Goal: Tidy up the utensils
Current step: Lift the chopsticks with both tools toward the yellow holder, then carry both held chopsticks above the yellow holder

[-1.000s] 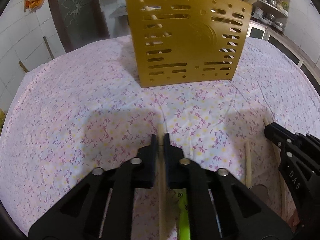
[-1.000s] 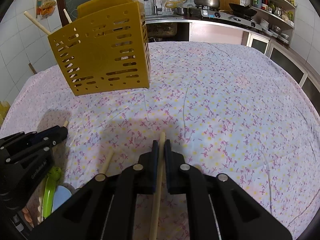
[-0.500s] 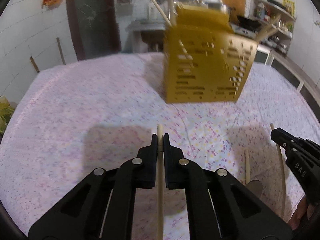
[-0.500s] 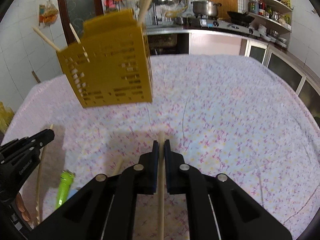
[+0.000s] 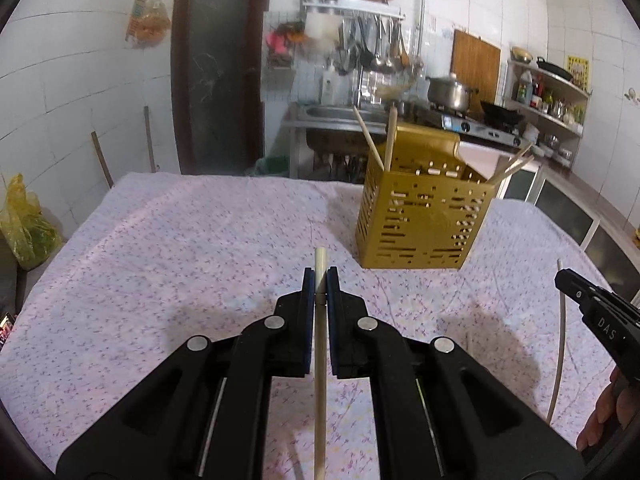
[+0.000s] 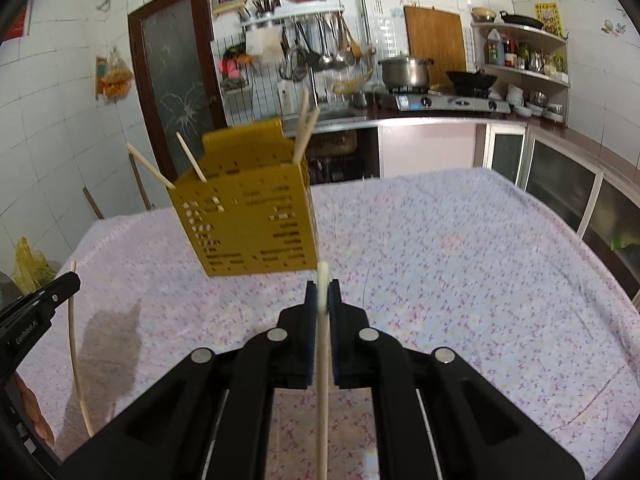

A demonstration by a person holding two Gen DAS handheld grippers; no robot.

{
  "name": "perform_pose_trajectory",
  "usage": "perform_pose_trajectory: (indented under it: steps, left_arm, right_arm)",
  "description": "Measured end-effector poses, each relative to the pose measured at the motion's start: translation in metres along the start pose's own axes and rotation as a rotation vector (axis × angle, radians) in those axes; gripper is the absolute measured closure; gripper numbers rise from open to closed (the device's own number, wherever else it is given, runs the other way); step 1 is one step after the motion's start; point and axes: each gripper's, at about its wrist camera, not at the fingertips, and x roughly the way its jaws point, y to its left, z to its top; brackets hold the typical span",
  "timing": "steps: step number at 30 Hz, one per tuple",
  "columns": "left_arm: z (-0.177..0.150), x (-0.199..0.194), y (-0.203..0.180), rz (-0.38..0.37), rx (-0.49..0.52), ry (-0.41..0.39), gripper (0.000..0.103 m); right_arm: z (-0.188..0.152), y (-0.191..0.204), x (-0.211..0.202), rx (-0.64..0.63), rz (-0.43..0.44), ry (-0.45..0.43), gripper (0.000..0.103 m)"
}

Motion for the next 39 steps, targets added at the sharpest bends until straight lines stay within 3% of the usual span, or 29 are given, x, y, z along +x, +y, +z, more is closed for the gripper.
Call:
perform_pose_trajectory:
  steps: [13, 25, 32, 39]
  left_arm:
    - [-0.005, -0.051, 0.021, -0.031, -0.067, -0.116, 0.098]
    - [-0.004, -0.072, 0.024, -0.036, -0.078, -0.211, 0.098]
    - [0.026, -0.078, 0.012, -0.064, -0.053, -0.282, 0.098]
    - [0.097, -0.074, -0.013, -0.122, -0.048, -0.374, 0.098]
  right_arm:
    - [0.004, 0.002, -0.062, -0.014, 0.025, -0.187, 0.097]
    - [0.001, 0.002, -0.077, -0.008, 0.027, -0.324, 0.097]
    - [0.025, 0.010, -0.074, -0.010, 0.033, -0.394, 0.097]
    - [0.083, 0.020, -0.064, -0.004, 0.053, -0.480, 0.097]
